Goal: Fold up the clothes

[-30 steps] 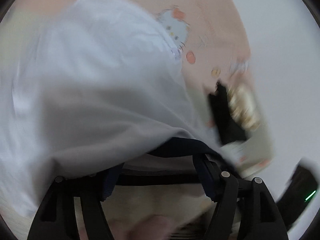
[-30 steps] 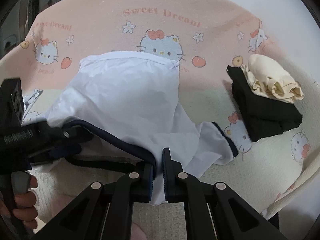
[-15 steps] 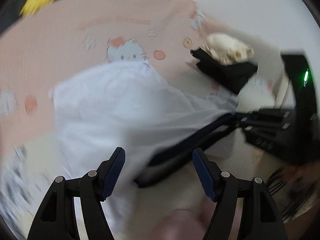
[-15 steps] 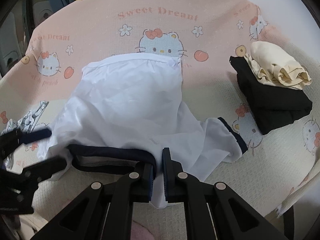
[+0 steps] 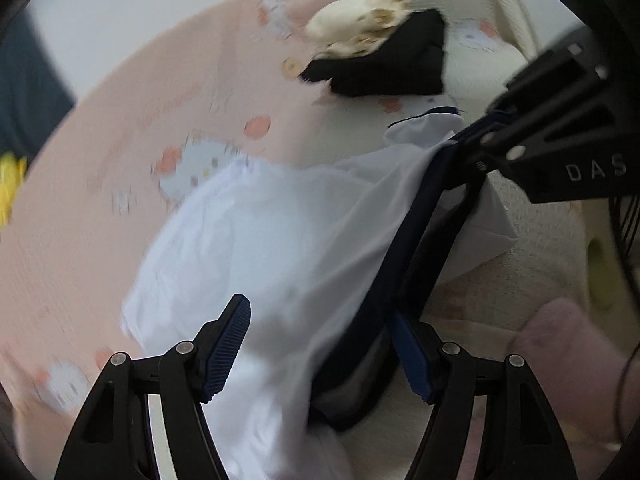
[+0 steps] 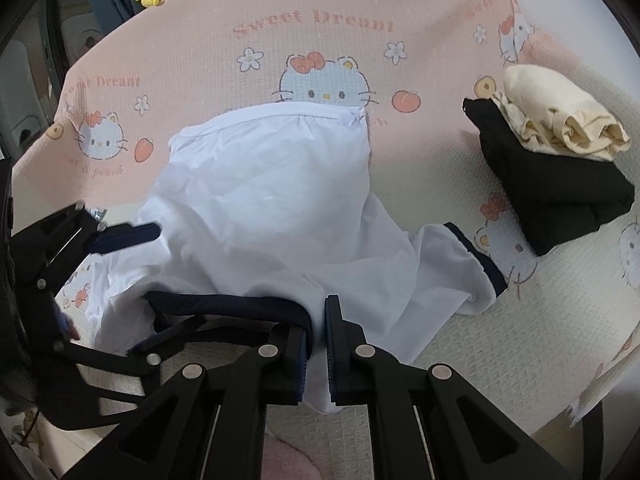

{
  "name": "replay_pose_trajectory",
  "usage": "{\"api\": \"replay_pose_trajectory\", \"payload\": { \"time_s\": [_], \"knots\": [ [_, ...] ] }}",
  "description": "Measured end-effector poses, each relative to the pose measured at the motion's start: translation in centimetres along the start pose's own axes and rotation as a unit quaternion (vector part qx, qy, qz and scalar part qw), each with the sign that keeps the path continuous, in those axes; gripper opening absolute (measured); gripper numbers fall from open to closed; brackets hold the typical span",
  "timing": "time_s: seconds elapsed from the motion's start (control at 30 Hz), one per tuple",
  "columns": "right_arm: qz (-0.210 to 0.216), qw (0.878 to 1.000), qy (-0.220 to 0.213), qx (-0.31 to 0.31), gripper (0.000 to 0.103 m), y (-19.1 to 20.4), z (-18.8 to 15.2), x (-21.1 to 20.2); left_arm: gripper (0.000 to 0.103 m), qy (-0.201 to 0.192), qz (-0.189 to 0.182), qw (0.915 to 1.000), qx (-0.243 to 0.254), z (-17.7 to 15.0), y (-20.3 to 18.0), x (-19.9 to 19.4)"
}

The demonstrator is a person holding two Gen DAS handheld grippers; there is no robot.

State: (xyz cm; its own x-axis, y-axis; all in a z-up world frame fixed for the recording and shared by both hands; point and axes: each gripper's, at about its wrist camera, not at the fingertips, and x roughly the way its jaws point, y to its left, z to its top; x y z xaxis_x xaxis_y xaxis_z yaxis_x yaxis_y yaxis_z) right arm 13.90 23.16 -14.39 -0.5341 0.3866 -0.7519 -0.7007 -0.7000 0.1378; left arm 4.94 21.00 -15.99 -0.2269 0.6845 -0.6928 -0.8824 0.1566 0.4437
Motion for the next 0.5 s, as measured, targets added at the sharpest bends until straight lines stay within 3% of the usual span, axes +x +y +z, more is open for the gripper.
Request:
{"api": "replay_pose_trajectory", "payload": {
  "time_s": [0.17,0.5],
  "knots": [
    [0.006,1.000,0.001,0.014,0.005,-0.6,-0.3,0.2,0.068,-0.010,0.014,0.9975,0.068,0.9,-1.0,1.6],
    [0.008,0.999,-0.005,0.034,0.005,-1.5,-0.7,0.4,0.068,-0.011,-0.018,0.9982,0.057,2.5,-1.9,4.9]
  ]
}}
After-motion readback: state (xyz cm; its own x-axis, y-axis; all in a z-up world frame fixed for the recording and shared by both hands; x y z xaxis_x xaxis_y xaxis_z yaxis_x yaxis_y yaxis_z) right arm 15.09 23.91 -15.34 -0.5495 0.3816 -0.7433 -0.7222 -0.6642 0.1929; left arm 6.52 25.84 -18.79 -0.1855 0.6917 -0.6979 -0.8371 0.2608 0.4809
